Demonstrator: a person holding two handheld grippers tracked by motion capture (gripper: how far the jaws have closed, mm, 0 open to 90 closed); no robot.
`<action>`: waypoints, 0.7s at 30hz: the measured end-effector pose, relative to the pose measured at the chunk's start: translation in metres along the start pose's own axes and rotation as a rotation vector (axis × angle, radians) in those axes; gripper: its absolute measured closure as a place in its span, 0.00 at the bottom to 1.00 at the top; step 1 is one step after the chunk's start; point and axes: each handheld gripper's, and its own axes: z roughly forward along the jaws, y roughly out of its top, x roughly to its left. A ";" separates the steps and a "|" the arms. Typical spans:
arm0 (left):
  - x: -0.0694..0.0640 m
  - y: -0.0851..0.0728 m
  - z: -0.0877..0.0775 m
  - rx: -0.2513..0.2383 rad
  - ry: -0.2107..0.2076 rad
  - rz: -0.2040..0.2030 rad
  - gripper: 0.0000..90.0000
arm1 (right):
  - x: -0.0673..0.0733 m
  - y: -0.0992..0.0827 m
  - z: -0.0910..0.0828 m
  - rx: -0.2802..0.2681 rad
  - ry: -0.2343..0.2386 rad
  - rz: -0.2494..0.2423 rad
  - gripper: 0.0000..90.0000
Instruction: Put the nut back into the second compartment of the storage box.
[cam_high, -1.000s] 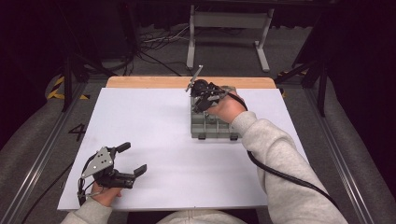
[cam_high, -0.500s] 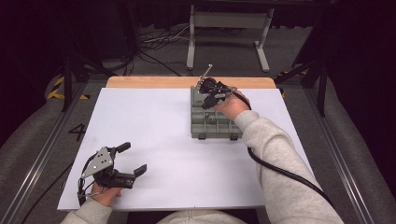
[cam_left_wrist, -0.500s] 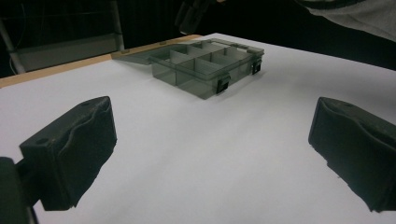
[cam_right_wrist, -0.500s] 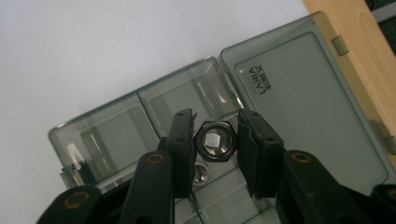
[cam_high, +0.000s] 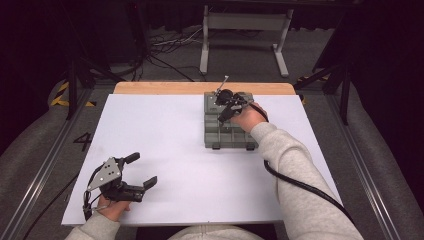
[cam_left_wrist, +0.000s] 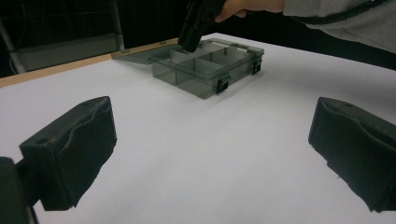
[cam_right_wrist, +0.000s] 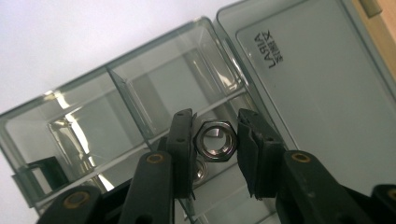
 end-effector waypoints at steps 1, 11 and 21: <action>0.000 0.000 0.000 0.000 0.000 0.000 0.02 | -0.001 -0.001 0.002 0.011 0.000 0.001 0.75; 0.000 0.000 0.001 0.004 -0.005 -0.002 0.02 | -0.006 -0.011 -0.010 -0.075 -0.018 0.042 0.39; 0.000 0.000 -0.001 -0.004 -0.002 -0.008 0.02 | 0.006 -0.048 -0.062 -0.387 -0.015 0.055 0.05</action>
